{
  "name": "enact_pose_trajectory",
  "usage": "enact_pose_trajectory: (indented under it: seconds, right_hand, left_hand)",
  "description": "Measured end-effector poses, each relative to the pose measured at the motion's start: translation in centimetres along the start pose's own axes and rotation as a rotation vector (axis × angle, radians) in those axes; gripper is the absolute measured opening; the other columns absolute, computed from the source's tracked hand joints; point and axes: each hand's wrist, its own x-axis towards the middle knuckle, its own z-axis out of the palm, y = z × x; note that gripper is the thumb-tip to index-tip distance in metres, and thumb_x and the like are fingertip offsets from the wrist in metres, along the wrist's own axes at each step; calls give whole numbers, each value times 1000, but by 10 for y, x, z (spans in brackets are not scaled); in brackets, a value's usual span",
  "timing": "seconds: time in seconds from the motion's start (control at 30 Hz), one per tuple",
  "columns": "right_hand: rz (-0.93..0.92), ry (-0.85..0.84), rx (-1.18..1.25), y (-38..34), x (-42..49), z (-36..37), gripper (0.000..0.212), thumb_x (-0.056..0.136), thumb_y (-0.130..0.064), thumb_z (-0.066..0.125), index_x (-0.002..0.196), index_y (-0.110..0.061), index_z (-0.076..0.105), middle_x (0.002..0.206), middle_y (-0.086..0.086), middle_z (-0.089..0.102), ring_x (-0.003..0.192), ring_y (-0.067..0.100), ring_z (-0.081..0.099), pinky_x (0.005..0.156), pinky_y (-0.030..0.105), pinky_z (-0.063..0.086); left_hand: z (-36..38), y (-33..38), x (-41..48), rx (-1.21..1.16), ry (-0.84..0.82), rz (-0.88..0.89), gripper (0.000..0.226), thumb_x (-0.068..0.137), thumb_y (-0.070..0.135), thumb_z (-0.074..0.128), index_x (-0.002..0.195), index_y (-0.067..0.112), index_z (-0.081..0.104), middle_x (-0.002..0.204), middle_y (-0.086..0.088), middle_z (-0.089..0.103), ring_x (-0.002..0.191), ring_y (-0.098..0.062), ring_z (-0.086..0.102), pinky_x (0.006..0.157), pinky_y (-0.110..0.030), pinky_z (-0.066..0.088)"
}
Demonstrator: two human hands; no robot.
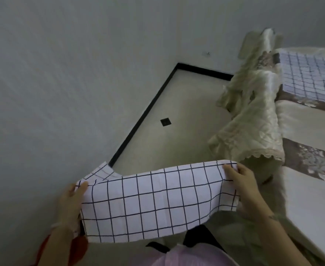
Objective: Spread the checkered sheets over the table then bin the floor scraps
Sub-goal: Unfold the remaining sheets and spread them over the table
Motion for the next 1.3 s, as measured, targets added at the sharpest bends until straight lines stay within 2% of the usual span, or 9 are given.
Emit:
enact_pose_trajectory:
  seconds: [0.1, 0.27, 0.37, 0.47, 0.6, 0.8, 1.07, 1.23, 1.3]
  right_hand:
    - [-6, -11, -35, -21, 21, 24, 19, 88, -23, 59, 74, -19, 70, 66, -8, 69, 71, 16, 60, 59, 28, 44]
    - [-59, 19, -52, -54, 80, 49, 17, 90, -25, 55, 87, -16, 70, 82, 1, 70, 74, 16, 62, 63, 27, 49]
    - [-86, 60, -44, -68, 129, 63, 18, 89, -22, 57, 77, -17, 70, 67, -7, 69, 63, 4, 62, 54, 16, 49]
    - [-55, 94, -25, -72, 182, 77, 19, 89, -19, 58, 73, -18, 67, 62, -9, 65, 57, 0, 58, 49, 13, 45]
    - [49, 155, -17, -77, 246, 86, 20, 89, -22, 57, 71, -20, 67, 67, -5, 64, 62, 9, 57, 51, 23, 44]
    - [36, 319, -8, -130, 330, 69, 21, 88, -17, 57, 68, -18, 64, 70, -1, 61, 63, 10, 51, 55, 25, 40]
    - [-1, 561, 82, -185, 384, 26, 18, 88, -20, 57, 75, -14, 67, 74, 6, 66, 71, 18, 58, 62, 31, 46]
    - [-44, 792, 41, -227, 405, 4, 24, 87, -22, 56, 76, 0, 57, 77, 25, 58, 65, 26, 50, 63, 33, 40]
    - [-91, 898, 26, -253, 405, -13, 29, 87, -26, 56, 70, -3, 56, 66, 17, 55, 60, 25, 47, 61, 32, 38]
  left_hand:
    - [-3, 16, 29, 28, 7, 39, 22, 94, 17, 51, 104, -1, 59, 99, -18, 61, 82, -25, 57, 60, -26, 42]
    - [19, 55, 93, 91, 54, 146, 14, 94, 16, 52, 84, 12, 60, 77, 3, 57, 66, -8, 57, 49, -12, 48]
    - [42, 73, 147, 124, 31, 164, 11, 92, 21, 54, 88, 14, 61, 85, -6, 60, 81, -23, 55, 69, -31, 44]
    - [74, 86, 203, 131, -9, 138, 12, 91, 21, 55, 92, 12, 62, 86, -7, 63, 86, -26, 56, 68, -32, 42]
    - [127, 116, 271, 193, -86, 71, 18, 92, 25, 54, 100, 12, 62, 98, -14, 64, 91, -31, 59, 73, -36, 44]
    - [226, 204, 355, 183, -227, 187, 9, 93, 24, 52, 94, 21, 61, 88, -3, 64, 77, -18, 59, 65, -30, 45]
    - [382, 297, 440, 152, -484, 291, 12, 90, 18, 57, 97, 13, 65, 96, -14, 65, 82, -25, 59, 80, -39, 47]
    - [508, 383, 461, 121, -662, 450, 10, 89, 15, 56, 91, 12, 65, 92, -12, 64, 75, -17, 57, 66, -26, 45]
    - [563, 429, 456, 116, -757, 538, 12, 91, 17, 54, 94, 9, 63, 93, -14, 61, 78, -23, 55, 66, -26, 45]
